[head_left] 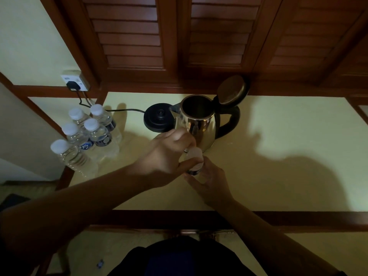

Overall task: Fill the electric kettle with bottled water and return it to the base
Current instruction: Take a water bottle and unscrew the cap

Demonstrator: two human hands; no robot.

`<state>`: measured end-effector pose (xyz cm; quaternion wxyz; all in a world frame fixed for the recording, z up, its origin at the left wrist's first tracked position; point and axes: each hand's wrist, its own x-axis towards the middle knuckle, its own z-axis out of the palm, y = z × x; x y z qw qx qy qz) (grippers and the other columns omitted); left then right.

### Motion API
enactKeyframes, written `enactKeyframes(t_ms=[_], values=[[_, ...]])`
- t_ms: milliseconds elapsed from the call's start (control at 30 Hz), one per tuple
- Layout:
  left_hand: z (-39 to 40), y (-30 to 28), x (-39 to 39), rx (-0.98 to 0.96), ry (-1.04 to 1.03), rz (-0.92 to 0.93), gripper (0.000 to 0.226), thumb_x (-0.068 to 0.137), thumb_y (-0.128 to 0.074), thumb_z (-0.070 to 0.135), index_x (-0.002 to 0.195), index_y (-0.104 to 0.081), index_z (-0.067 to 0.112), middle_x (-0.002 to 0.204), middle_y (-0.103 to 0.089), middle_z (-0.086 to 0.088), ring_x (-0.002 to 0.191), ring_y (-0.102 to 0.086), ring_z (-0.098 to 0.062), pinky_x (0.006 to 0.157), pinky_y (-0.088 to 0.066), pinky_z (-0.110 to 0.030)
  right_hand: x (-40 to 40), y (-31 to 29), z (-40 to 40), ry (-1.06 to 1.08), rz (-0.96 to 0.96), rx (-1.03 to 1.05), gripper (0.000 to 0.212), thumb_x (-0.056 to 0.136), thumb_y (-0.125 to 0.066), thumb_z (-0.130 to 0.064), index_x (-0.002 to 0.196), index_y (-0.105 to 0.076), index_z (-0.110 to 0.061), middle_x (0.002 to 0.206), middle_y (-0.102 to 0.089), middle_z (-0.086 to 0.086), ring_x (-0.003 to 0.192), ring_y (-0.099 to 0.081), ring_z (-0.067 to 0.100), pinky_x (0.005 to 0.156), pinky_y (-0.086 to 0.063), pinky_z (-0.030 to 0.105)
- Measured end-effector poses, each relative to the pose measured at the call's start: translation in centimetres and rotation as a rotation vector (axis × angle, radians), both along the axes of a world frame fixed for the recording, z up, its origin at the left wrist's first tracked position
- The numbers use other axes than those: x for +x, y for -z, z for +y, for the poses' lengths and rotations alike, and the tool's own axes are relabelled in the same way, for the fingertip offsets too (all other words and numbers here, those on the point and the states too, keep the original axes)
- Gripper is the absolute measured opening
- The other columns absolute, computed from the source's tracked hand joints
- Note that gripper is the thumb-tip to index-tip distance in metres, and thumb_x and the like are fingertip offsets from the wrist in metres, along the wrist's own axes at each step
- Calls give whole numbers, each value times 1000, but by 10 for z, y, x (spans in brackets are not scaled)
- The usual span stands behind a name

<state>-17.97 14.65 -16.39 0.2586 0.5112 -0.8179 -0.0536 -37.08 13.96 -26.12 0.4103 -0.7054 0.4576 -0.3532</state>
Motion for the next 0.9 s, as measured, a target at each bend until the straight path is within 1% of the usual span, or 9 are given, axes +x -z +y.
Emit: enactKeyframes(t_ms=[133,267,333,400,500,600,667,767,900], values=[[1,4,-11,-42,-91,21,42,95,-64,53,99,-58,12,94,-53,0,80,-47,-21,68,-44,-41,0,2,1,-12,-1,22,44,88,-75,-50,125,-65,-30,117,-76,-13,108,-73,7,92,-61,43],[1,-5,1,231,72,235,55,88,-75,49,131,-60,18,120,-58,9,106,-54,-8,85,-47,-28,-2,1,1,-15,44,-12,40,90,-80,-40,125,-67,-27,110,-71,-26,102,-69,-5,86,-54,19],[0,-9,11,312,167,321,54,90,-78,31,140,-61,19,126,-63,9,116,-57,-12,93,-47,-27,-2,1,0,-17,30,3,40,91,-80,-38,128,-65,-30,112,-74,-21,104,-71,-1,87,-58,26],[-3,-8,16,270,193,332,47,93,-76,22,138,-65,16,120,-67,2,112,-59,-18,93,-49,-34,-1,1,0,-11,11,7,44,91,-79,-43,131,-63,-33,117,-76,-14,107,-73,5,91,-61,40],[-4,-1,11,144,195,218,42,95,-73,29,133,-68,13,117,-63,-2,108,-58,-20,88,-49,-39,0,2,2,-1,-17,5,42,91,-78,-42,130,-63,-33,117,-76,-12,108,-74,9,90,-61,48],[-6,0,2,26,72,81,40,96,-67,45,125,-70,17,116,-62,1,105,-57,-22,84,-48,-45,-1,0,4,10,-6,3,41,91,-78,-44,127,-64,-33,115,-77,-13,106,-74,5,88,-61,45],[-6,-5,-1,-20,24,145,39,96,-67,43,123,-70,15,113,-62,0,101,-57,-21,85,-49,-38,-1,-1,3,6,-2,4,49,90,-78,-48,133,-64,-28,119,-77,-12,109,-73,6,90,-61,43],[-3,-4,9,33,-77,357,31,97,-70,32,124,-70,16,109,-59,2,95,-54,-9,79,-40,-13,-1,-1,1,-13,33,-14,62,87,-75,-56,139,-61,-24,124,-76,-8,112,-73,10,93,-61,38],[7,43,33,231,-254,345,34,94,-68,43,121,-70,23,110,-62,11,92,-55,2,69,-43,-9,-2,-2,-1,-19,74,-13,62,87,-80,-53,137,-62,-23,122,-75,-9,107,-70,4,89,-53,17]])
